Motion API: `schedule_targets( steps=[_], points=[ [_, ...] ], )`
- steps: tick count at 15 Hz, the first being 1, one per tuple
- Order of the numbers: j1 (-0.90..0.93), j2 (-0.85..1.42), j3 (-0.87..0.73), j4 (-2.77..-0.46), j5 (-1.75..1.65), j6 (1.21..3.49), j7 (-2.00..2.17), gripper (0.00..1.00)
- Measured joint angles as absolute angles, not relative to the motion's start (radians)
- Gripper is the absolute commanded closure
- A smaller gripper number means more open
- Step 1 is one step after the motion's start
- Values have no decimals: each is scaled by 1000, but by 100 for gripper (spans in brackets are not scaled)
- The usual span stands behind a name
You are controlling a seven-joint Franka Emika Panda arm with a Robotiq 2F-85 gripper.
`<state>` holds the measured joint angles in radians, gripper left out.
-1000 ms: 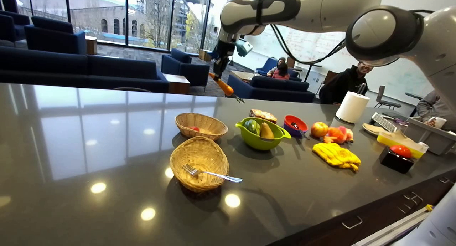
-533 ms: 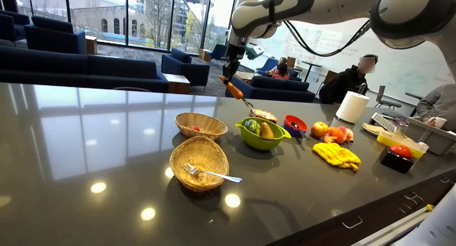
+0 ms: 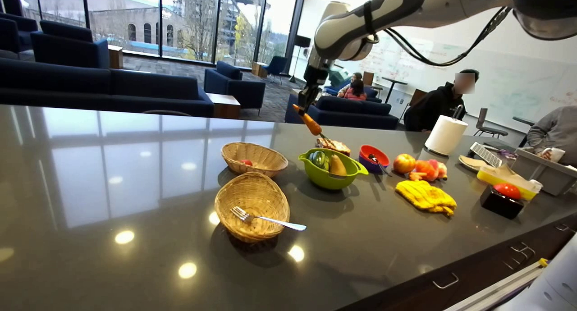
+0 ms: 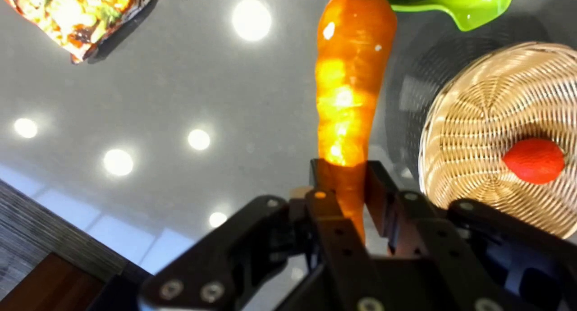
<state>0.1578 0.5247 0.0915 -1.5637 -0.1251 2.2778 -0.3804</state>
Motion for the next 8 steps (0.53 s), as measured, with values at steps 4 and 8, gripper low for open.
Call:
schedule_targets(
  steps=[4,8],
  points=[
    [109,419,104,-1765,-96,2373,-382,94],
    [72,323,118,-1950,-44,2468,-388,49]
  ],
)
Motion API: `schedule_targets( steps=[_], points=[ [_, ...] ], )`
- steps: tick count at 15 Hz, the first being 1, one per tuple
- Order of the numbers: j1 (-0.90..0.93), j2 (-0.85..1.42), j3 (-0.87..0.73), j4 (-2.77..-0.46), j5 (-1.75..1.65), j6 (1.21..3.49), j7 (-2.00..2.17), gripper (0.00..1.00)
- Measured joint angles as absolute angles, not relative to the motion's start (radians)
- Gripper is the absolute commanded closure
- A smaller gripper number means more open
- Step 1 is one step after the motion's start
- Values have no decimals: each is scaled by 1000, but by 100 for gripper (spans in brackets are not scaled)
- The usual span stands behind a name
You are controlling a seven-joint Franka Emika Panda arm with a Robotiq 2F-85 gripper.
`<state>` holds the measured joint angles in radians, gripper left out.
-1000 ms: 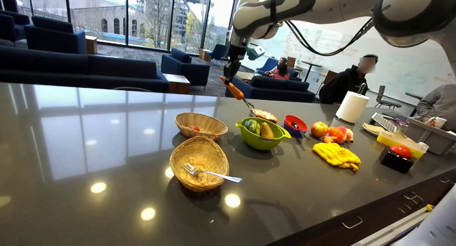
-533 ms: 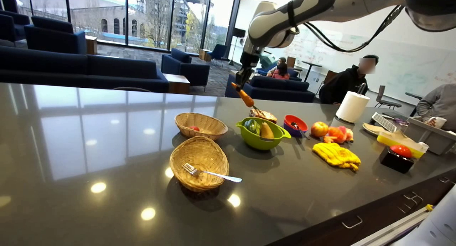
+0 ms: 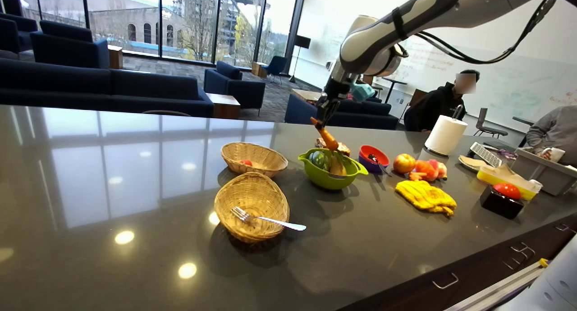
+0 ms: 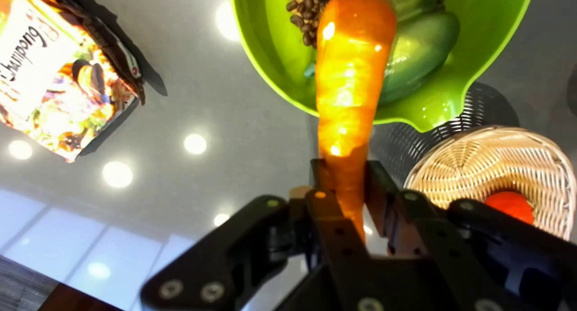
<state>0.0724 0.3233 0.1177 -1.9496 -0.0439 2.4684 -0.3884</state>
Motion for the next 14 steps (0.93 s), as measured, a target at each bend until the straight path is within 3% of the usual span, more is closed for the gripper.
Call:
schedule_targets(
  steps=[8,14],
  points=[
    [64,260,140,-2060,-8,2522,-409,1],
    [69,256,171,-2052,-8,2522,-424,0]
  ],
)
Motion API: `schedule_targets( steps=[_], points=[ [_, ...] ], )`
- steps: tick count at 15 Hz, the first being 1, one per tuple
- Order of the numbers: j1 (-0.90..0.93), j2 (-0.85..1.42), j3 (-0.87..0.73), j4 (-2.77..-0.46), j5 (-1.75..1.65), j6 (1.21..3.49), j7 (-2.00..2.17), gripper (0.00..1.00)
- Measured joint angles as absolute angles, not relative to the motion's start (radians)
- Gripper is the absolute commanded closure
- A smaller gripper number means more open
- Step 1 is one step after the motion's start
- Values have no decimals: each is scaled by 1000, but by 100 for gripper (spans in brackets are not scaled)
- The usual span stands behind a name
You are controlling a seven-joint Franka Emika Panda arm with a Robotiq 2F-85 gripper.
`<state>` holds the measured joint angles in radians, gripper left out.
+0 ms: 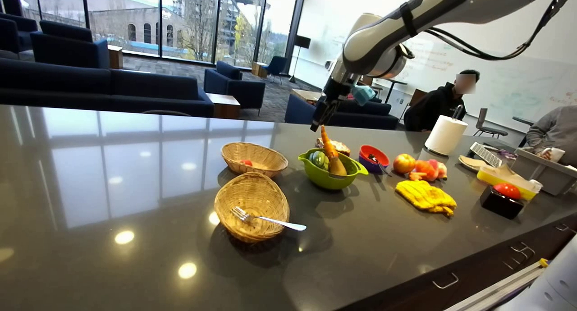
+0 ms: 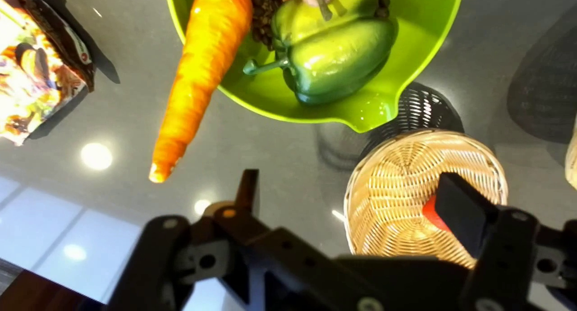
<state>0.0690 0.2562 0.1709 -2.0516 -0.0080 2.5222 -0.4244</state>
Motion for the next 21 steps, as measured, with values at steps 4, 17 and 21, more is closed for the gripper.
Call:
schedule_targets(
  steps=[4,17,21],
  points=[
    [84,263,204,-2032,-8,2519,-429,0],
    [160,459,243,-1782,-21,2429,-426,0],
    [202,554,227,-1653,-52,2365,-338,0]
  ],
)
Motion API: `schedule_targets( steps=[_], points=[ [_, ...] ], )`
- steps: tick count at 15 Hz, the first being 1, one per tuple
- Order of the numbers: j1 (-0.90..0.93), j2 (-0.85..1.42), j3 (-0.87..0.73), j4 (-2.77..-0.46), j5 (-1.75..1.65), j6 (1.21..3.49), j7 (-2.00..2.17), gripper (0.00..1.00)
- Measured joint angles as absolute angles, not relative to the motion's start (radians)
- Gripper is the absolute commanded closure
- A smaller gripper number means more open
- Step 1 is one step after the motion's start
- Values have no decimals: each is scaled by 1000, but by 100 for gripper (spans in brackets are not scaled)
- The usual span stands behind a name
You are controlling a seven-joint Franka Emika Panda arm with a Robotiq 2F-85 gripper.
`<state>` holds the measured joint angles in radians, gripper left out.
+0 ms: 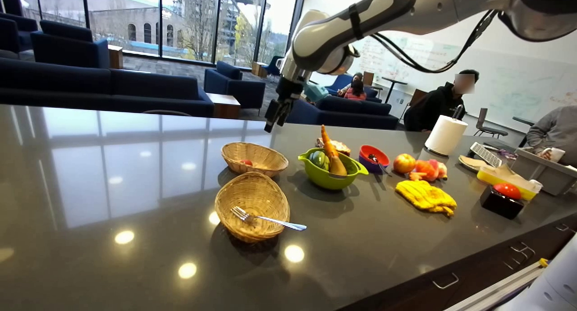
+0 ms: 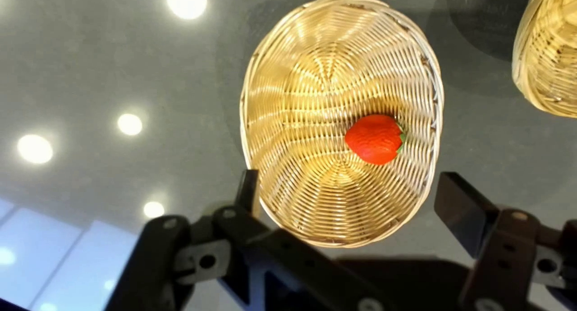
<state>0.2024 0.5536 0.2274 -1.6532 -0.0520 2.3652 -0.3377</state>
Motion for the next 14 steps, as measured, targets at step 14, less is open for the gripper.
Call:
schedule_targets(
  steps=[14],
  points=[
    [330,776,150,-1340,-74,2069,56,0]
  ],
)
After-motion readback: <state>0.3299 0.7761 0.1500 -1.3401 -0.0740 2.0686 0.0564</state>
